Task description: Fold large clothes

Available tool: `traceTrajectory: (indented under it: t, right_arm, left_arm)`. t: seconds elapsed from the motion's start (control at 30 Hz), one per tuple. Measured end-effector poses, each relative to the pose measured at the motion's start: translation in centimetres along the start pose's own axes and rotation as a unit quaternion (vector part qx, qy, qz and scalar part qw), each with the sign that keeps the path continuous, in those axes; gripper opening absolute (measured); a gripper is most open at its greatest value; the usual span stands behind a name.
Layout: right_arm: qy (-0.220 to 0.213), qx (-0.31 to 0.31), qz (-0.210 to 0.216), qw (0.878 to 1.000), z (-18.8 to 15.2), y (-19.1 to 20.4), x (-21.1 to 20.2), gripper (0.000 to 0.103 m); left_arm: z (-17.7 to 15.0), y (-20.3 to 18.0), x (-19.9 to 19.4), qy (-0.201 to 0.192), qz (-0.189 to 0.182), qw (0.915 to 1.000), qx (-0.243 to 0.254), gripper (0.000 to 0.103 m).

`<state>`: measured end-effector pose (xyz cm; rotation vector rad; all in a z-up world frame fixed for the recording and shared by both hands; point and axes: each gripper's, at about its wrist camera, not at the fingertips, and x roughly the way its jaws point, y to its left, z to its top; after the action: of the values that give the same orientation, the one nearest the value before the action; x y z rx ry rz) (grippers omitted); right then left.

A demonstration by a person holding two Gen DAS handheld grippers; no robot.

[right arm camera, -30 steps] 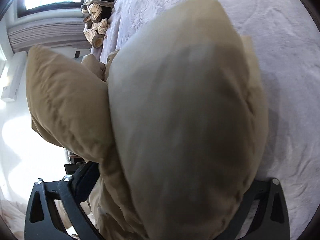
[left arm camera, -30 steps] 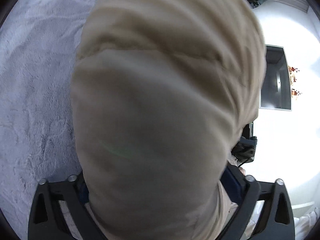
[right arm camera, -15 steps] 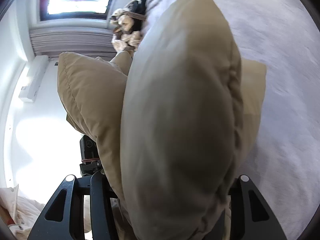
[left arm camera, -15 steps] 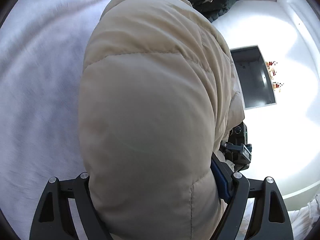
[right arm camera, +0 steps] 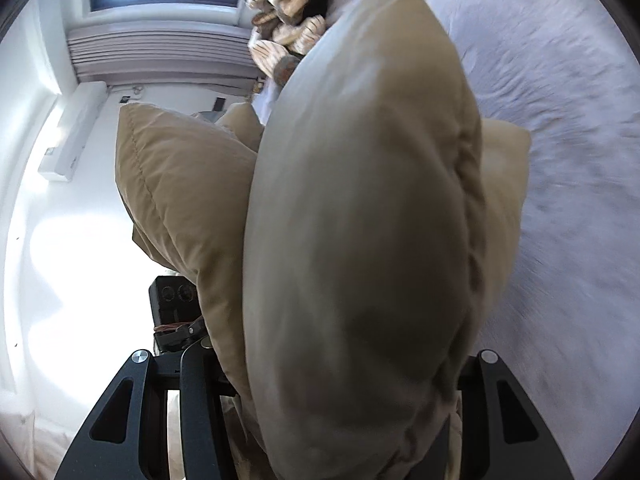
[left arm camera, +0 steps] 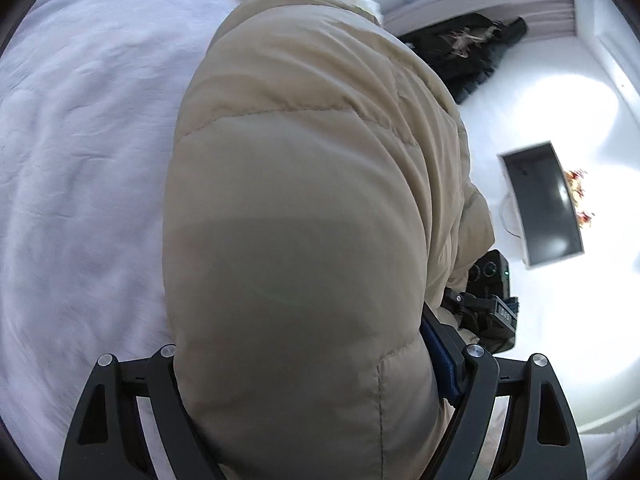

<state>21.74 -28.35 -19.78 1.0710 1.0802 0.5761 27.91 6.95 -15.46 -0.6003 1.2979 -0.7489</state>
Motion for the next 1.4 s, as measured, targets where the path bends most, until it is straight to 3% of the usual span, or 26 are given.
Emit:
traceTrajectory:
  t: [0.13, 0.3, 0.33, 0.43, 0.5, 0.63, 0.7, 0.83, 0.93, 1.07, 1.2, 1.33, 1.4]
  right_arm:
    - [0.003, 0.031, -0.035, 0.999, 0.2, -2.9, 3.6, 0.059]
    - [-0.008, 0.053, -0.079, 0.995, 0.0, -3.2, 3.3, 0.073]
    - [-0.010, 0.048, -0.103, 0.993, -0.3, -2.6, 2.6, 0.073]
    - [-0.029, 0.017, -0.187, 0.982, -1.1, 0.1, -1.0, 0.073]
    - [-0.050, -0.004, -0.221, 0.974, -1.9, 2.0, -2.9, 0.068]
    - [-0.068, -0.043, -0.212, 0.974, -3.6, 6.2, -6.0, 0.022]
    - [-0.050, -0.076, -0.209, 0.974, -4.6, 7.7, -5.3, 0.021]
    - [0.000, -0.104, -0.283, 0.954, -8.3, 6.0, -2.7, 0.018]
    - [0.010, -0.060, -0.298, 0.953, -8.6, 2.4, -1.7, 0.018]
    - [0.007, -0.049, -0.294, 0.954, -9.2, -0.9, -1.5, 0.015]
    - [0.013, -0.061, -0.298, 0.953, -9.4, -2.4, -0.7, 0.014]
    - [0.008, -0.067, -0.332, 0.941, -7.8, 1.0, -0.3, 0.015]
    - [-0.027, -0.108, -0.324, 0.940, -7.9, 4.4, -1.8, 0.019]
  left_arm:
    - [0.8, 3.2, 2.5, 0.003, 0.038, 0.9989, -0.027, 0.093]
    - [0.4, 3.3, 2.4, -0.007, 0.061, 0.9981, -0.009, 0.096]
    - [-1.0, 2.5, 3.0, -0.009, 0.070, 0.9975, -0.003, 0.097]
    - [-0.8, 1.0, 3.1, -0.013, 0.099, 0.9950, 0.007, 0.097]
    - [-0.5, 0.4, 3.1, -0.017, 0.112, 0.9935, 0.011, 0.097]
    - [-0.8, -1.2, 3.7, -0.031, 0.142, 0.9891, 0.018, 0.097]
    - [-1.0, -2.3, 4.0, -0.038, 0.159, 0.9864, 0.017, 0.097]
    - [-1.5, -4.7, 2.3, -0.061, 0.198, 0.9780, 0.022, 0.097]
    - [-3.3, -5.8, 0.4, -0.086, 0.211, 0.9730, 0.036, 0.097]
    - [-6.5, -6.7, 0.0, -0.091, 0.228, 0.9680, 0.052, 0.097]
    - [-8.3, -5.1, 1.7, -0.070, 0.227, 0.9705, 0.039, 0.097]
    - [-8.4, -4.6, 2.1, -0.073, 0.246, 0.9657, 0.041, 0.098]
    - [-8.1, -4.5, 2.0, -0.065, 0.242, 0.9675, 0.035, 0.098]
